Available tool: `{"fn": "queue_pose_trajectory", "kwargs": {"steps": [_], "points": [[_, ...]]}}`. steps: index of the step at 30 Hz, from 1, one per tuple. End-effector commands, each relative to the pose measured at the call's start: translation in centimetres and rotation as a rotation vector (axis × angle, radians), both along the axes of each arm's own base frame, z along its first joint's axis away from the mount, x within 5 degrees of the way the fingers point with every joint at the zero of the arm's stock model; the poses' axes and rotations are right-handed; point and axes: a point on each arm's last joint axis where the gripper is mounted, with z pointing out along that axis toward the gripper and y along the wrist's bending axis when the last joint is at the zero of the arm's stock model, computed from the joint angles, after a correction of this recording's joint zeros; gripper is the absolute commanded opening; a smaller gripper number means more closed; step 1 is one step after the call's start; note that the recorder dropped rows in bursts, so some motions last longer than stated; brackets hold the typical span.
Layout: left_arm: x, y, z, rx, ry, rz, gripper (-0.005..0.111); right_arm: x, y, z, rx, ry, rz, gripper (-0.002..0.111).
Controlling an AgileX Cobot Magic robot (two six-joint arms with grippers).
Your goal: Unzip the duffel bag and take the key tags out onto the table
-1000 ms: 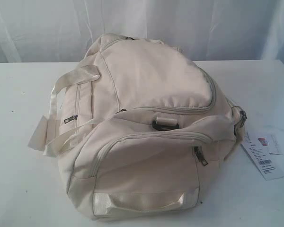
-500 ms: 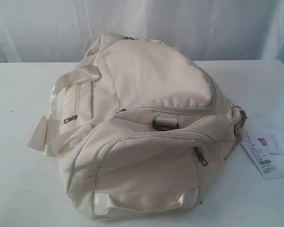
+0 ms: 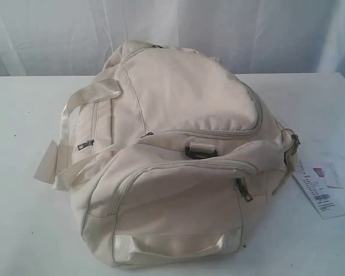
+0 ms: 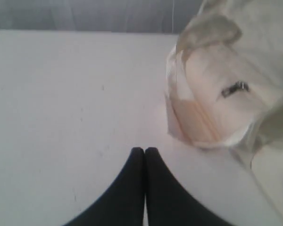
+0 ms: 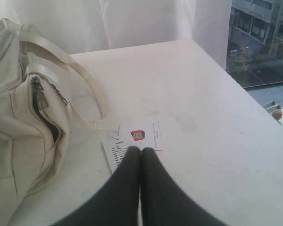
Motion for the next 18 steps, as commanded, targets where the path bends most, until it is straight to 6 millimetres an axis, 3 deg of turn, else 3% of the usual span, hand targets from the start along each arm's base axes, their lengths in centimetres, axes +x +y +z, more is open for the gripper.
{"fn": "queue_pose_trajectory", "kwargs": {"steps": [1, 5, 7, 12, 15, 18], "points": [[0.1, 0.7, 2.8, -0.157, -0.316, 0.081, 0.000, 0.0, 0.0, 0.0, -0.001, -0.017, -0.002, 0.000], [-0.9, 1.6, 5.9, -0.265, -0.677, 0.140, 0.000, 0.0, 0.0, 0.0, -0.001, -0.017, -0.002, 0.000], [-1.2, 1.9, 6.5, -0.281, -0.756, 0.158, 0.000, 0.0, 0.0, 0.0, -0.003, -0.017, -0.002, 0.000], [-1.0, 1.5, 9.3, -0.222, -0.651, 0.139, 0.000, 0.1, 0.0, 0.8, -0.001, -0.104, -0.005, 0.000], [0.6, 1.3, 11.9, -0.162, -0.585, 0.132, 0.000, 0.2, -0.1, 1.6, 0.005, -0.198, -0.007, 0.000], [3.6, 0.7, 15.0, -0.005, -0.513, 0.088, 0.004, 0.2, -0.1, 2.1, 0.006, -0.246, -0.009, 0.000]]}}
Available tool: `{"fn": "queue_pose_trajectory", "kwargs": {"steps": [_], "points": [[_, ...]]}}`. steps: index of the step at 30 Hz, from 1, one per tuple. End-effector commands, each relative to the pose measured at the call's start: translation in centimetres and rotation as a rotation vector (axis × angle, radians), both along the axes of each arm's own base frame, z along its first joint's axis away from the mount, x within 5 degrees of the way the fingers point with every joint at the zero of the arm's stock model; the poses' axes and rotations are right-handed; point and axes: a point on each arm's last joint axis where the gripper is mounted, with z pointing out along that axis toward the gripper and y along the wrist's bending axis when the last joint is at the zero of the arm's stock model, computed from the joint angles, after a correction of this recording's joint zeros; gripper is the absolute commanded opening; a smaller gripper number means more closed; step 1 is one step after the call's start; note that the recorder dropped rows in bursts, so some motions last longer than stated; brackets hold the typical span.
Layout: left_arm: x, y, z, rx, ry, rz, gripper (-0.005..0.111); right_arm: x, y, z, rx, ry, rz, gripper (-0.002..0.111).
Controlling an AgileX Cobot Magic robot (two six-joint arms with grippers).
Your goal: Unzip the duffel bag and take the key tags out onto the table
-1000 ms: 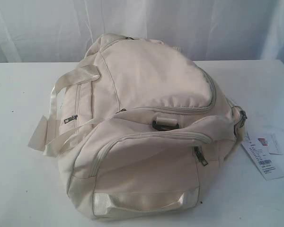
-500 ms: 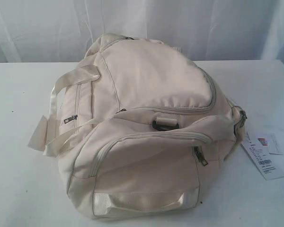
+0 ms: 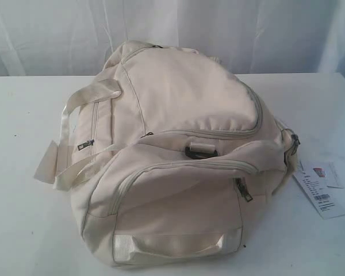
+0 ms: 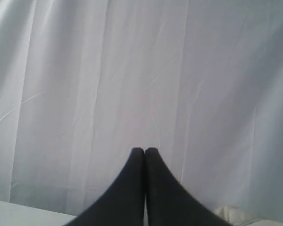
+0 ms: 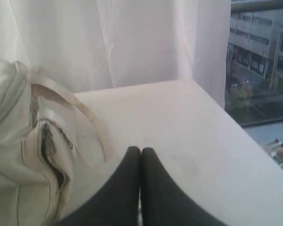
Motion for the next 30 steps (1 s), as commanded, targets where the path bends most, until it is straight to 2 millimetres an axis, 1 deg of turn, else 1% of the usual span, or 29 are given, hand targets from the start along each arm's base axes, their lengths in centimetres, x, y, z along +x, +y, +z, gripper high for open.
{"fn": "queue_pose_trajectory", "kwargs": {"steps": [1, 2, 4, 5, 7, 8, 9, 10, 11, 12, 13, 15, 17, 18, 21, 22, 23, 26, 28, 30], "points": [[4.9, -1.0, 4.9, 0.212, 0.142, -0.031, 0.008, 0.0, 0.0, 0.8, 0.002, -0.100, -0.005, 0.000], [6.1, -1.1, 6.3, 0.242, 0.170, -0.042, 0.012, 0.0, 0.0, 0.9, 0.002, -0.117, -0.006, 0.000], [9.9, -1.5, 8.2, 0.322, 0.257, -0.060, 0.022, 0.0, -0.1, 1.2, 0.012, -0.144, -0.006, 0.000], [11.5, -1.6, 8.8, 0.352, 0.286, -0.063, 0.028, -0.1, -0.1, 1.3, 0.014, -0.160, -0.007, 0.000], [15.4, -1.8, 9.9, 0.405, 0.336, -0.072, 0.038, -0.1, -0.1, 1.6, 0.028, -0.193, -0.007, 0.000], [17.1, -1.9, 10.0, 0.412, 0.359, -0.082, 0.041, -0.1, -0.1, 1.8, 0.056, -0.208, -0.007, 0.000], [18.7, -2.0, 10.3, 0.405, 0.368, -0.094, 0.046, -0.1, -0.1, 2.0, 0.144, -0.225, -0.004, 0.000], [20.1, -2.1, 10.5, 0.397, 0.377, -0.104, 0.050, -0.2, -0.1, 2.1, 0.248, -0.233, 0.000, 0.000], [22.5, -2.2, 10.7, 0.382, 0.395, -0.121, 0.056, -0.1, -0.1, 2.0, 0.385, -0.220, 0.006, 0.000], [24.8, -2.5, 10.4, 0.390, 0.414, -0.151, 0.060, -0.1, -0.1, 1.9, 0.407, -0.209, 0.006, 0.000], [25.8, -2.7, 10.4, 0.383, 0.418, -0.169, 0.061, -0.1, -0.1, 1.9, 0.393, -0.208, 0.006, 0.000], [27.9, -3.5, 9.8, 0.369, 0.442, -0.265, 0.061, -0.1, -0.1, 1.9, 0.356, -0.205, 0.010, 0.000], [30.7, -5.9, 8.6, 0.401, 0.481, -0.489, 0.061, -0.1, 0.2, 1.9, 0.370, -0.197, 0.052, 0.000], [32.5, -7.5, 7.3, 0.455, 0.483, -0.577, 0.061, 0.0, 0.5, 1.7, 0.373, -0.168, 0.095, 0.000], [35.4, -10.2, 5.8, 0.547, 0.460, -0.625, 0.061, 1.0, 1.5, 0.9, 0.341, -0.021, 0.207, 0.000], [36.9, -11.3, 5.2, 0.553, 0.459, -0.624, 0.061, 1.5, 2.2, 0.3, 0.310, 0.072, 0.267, 0.000], [37.9, -11.9, 4.7, 0.555, 0.459, -0.622, 0.061, 1.9, 2.8, 0.3, 0.272, 0.119, 0.314, 0.000], [39.7, -12.9, 3.5, 0.556, 0.461, -0.632, 0.061, 2.8, 4.2, 0.6, 0.232, 0.215, 0.399, 0.000], [41.3, -13.8, 1.7, 0.552, 0.478, -0.645, 0.060, 3.9, 5.9, 1.1, 0.194, 0.314, 0.475, 0.000], [42.1, -14.4, 0.6, 0.536, 0.494, -0.663, 0.059, 4.5, 7.2, 1.3, 0.168, 0.370, 0.524, 0.000]]}}
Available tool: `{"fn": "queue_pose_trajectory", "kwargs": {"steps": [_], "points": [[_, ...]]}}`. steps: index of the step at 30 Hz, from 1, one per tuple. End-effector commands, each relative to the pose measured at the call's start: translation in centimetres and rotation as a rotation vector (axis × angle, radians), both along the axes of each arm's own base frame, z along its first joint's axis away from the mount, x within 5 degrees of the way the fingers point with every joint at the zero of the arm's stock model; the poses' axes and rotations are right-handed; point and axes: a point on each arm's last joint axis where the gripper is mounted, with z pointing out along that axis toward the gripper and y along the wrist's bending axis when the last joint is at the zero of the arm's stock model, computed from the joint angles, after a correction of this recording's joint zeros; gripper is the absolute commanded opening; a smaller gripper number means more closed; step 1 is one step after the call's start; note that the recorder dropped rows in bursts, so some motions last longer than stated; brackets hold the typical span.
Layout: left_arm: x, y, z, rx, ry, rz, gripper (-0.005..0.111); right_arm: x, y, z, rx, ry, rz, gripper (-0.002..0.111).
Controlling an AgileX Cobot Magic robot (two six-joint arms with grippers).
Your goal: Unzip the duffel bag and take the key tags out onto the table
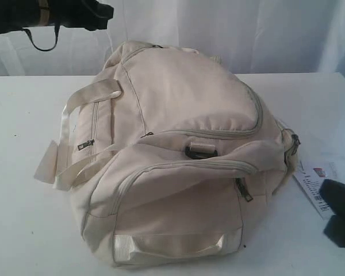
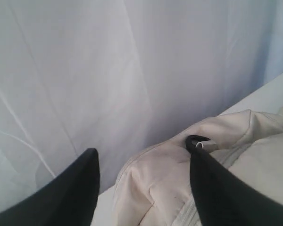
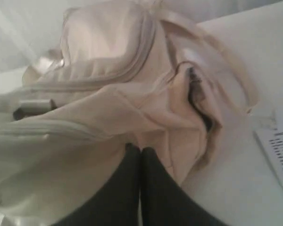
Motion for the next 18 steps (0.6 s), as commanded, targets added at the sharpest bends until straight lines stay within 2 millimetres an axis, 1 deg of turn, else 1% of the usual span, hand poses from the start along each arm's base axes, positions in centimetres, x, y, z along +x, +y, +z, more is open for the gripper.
{"fn": "queue_pose_trajectory", "kwargs": {"steps": [1, 3, 5, 7, 10, 13, 15, 18], "points": [[1.8, -1.3, -2.4, 0.002, 0.034, -0.018, 0.059, 1.5, 2.8, 0.7, -0.065, 0.077, 0.126, 0.000], [2.6, -1.4, -4.7, 0.013, 0.075, -0.016, 0.059, 2.5, 4.8, 1.1, -0.051, 0.133, 0.175, 0.000], [2.9, -1.5, -5.9, 0.017, 0.100, -0.019, 0.059, 3.2, 5.9, 1.4, -0.013, 0.126, 0.190, 0.000], [3.1, -1.6, -6.8, 0.039, 0.103, -0.026, 0.059, 3.7, 6.4, 1.5, 0.017, 0.092, 0.193, 0.000], [3.3, -1.6, -7.7, 0.081, 0.091, -0.034, 0.059, 4.1, 6.8, 1.9, 0.064, 0.031, 0.198, 0.000], [3.6, -1.6, -8.9, 0.100, 0.102, -0.035, 0.059, 4.1, 6.8, 2.2, 0.100, 0.020, 0.194, 0.000], [3.6, -1.8, -9.7, 0.111, 0.110, -0.071, 0.059, 4.1, 6.8, 2.3, 0.115, 0.012, 0.194, 0.000], [3.3, -2.3, -10.1, 0.108, 0.115, -0.132, 0.059, 4.1, 6.8, 2.3, 0.113, 0.014, 0.194, 0.000]]}}
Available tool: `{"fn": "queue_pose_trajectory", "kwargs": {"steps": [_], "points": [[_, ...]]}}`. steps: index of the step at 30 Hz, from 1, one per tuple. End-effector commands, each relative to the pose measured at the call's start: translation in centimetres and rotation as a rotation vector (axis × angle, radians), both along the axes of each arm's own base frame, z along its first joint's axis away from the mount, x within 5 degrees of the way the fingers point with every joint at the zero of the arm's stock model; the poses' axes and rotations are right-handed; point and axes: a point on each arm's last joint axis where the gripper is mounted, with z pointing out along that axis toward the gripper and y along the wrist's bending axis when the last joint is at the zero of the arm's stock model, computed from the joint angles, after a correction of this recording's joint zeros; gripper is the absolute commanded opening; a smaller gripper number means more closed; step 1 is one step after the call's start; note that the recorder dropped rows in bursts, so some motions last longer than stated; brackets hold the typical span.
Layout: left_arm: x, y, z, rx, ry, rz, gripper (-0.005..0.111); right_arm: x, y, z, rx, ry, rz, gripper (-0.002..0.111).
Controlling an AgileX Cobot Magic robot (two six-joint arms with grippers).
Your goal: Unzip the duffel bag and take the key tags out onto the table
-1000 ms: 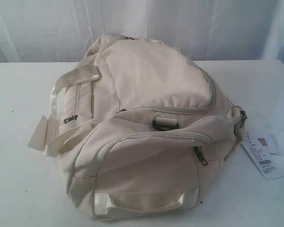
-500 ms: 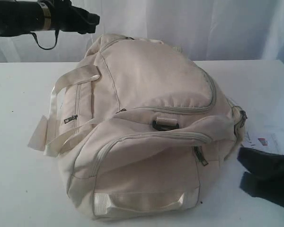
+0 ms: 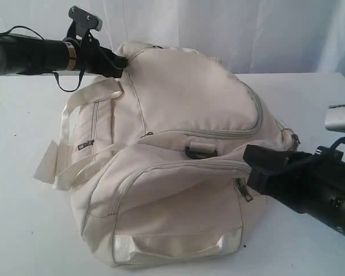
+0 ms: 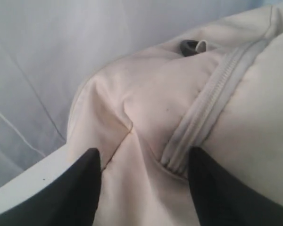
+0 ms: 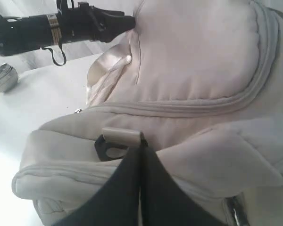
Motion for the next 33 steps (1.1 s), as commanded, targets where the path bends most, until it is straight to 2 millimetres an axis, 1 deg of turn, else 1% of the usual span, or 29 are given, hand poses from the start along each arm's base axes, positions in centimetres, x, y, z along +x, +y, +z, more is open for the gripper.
{"fn": "queue_pose_trajectory", "kwargs": {"steps": [1, 5, 7, 9, 11, 12, 13, 14, 15, 16, 18, 19, 23, 26, 31, 33], "points": [[-0.4, -0.8, -0.3, 0.004, 0.000, -0.085, 0.059, 0.1, 0.2, 0.3, 0.015, -0.017, 0.005, 0.000], [-0.5, -0.9, -0.5, 0.001, 0.003, -0.108, 0.059, 0.0, 0.1, 0.1, 0.003, -0.003, 0.004, 0.000], [-0.3, -1.4, -1.3, 0.033, -0.004, -0.097, 0.059, 0.0, 0.1, 0.1, -0.001, 0.001, 0.004, 0.000], [-0.6, -2.4, -2.1, 0.047, 0.000, -0.132, 0.051, 0.0, 0.1, 0.1, 0.002, 0.003, 0.003, 0.000], [-0.8, -3.0, -2.7, 0.044, 0.012, -0.159, 0.033, 0.0, 0.1, 0.1, 0.000, 0.005, 0.003, 0.002], [-0.8, -3.3, -3.0, 0.058, 0.005, -0.176, 0.015, 0.0, 0.1, 0.0, -0.007, 0.013, 0.003, 0.010], [-0.8, -3.3, -3.0, 0.068, -0.004, -0.180, 0.007, 0.0, 0.1, -0.2, -0.017, 0.023, 0.003, 0.016], [-0.8, -3.3, -3.0, 0.085, -0.020, -0.190, 0.000, -0.1, 0.0, -0.4, -0.038, 0.046, 0.002, 0.030], [-0.8, -3.3, -3.0, 0.091, -0.026, -0.193, 0.000, -0.1, 0.0, -0.6, -0.054, 0.062, 0.001, 0.041], [-0.8, -3.3, -3.0, 0.101, -0.036, -0.199, 0.000, -0.2, -0.1, -0.9, -0.069, 0.096, -0.003, 0.061], [-0.8, -3.4, -3.0, 0.099, -0.034, -0.200, 0.000, -0.2, -0.1, -1.1, -0.041, 0.139, -0.020, 0.076], [-0.8, -3.4, -3.0, 0.099, -0.034, -0.200, 0.000, -0.1, -0.1, -1.1, -0.019, 0.160, -0.030, 0.080], [-0.8, -3.4, -3.0, 0.099, -0.034, -0.200, 0.000, 0.3, 0.2, -1.1, 0.093, 0.214, -0.078, 0.080], [-0.9, -3.3, -3.0, 0.096, -0.033, -0.205, 0.000, 1.1, 0.4, -1.5, 0.163, 0.245, -0.134, 0.080], [-1.1, -3.6, -3.0, 0.064, -0.012, -0.232, 0.000, 2.4, 1.0, -3.1, 0.305, 0.374, -0.249, 0.079], [-1.2, -3.4, -2.9, 0.054, -0.006, -0.240, 0.000, 2.8, 1.3, -3.8, 0.375, 0.441, -0.288, 0.074]]}}
